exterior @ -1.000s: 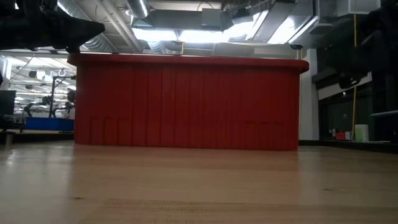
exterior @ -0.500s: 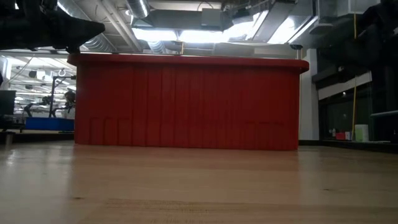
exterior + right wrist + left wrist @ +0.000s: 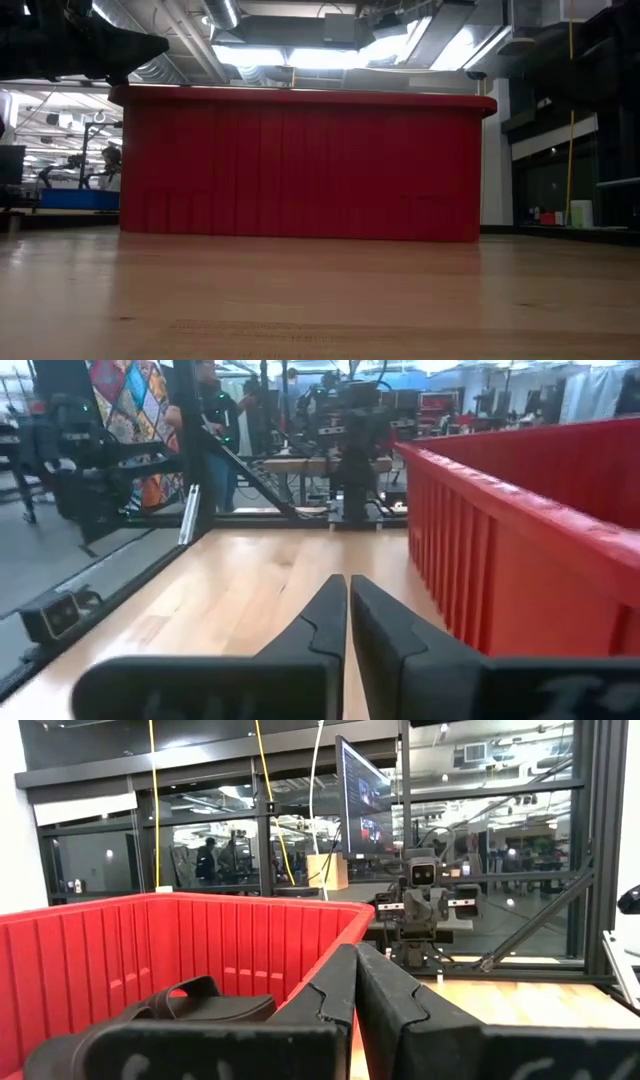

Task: Pick and place slides into bin
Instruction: Return to Home Position

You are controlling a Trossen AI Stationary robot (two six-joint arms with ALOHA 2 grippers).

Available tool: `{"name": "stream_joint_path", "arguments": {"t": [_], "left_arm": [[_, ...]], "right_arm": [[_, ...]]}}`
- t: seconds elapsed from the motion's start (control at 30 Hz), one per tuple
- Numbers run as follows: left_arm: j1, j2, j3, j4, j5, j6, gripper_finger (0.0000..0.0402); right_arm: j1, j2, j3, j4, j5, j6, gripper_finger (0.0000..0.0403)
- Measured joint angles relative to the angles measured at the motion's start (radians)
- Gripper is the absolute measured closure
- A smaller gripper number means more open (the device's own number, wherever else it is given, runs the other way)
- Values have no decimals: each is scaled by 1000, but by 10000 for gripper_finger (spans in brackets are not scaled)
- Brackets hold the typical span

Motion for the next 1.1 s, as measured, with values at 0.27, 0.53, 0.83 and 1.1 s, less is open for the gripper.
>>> {"name": "stream_joint_path", "arguments": {"t": [0.27, 0.53, 0.83, 1.1], "left_arm": [[0, 0, 0, 0, 0, 0, 396], [0, 0, 0, 0, 0, 0, 396], [0, 0, 0, 0, 0, 0, 395], [0, 0, 0, 0, 0, 0, 396]], "right_arm": [[-32, 0, 0, -1, -32, 1, 381], [-32, 0, 0, -2, -32, -2, 382], [-32, 0, 0, -2, -31, -3, 382], [-32, 0, 0, -2, -31, -4, 382]]}}
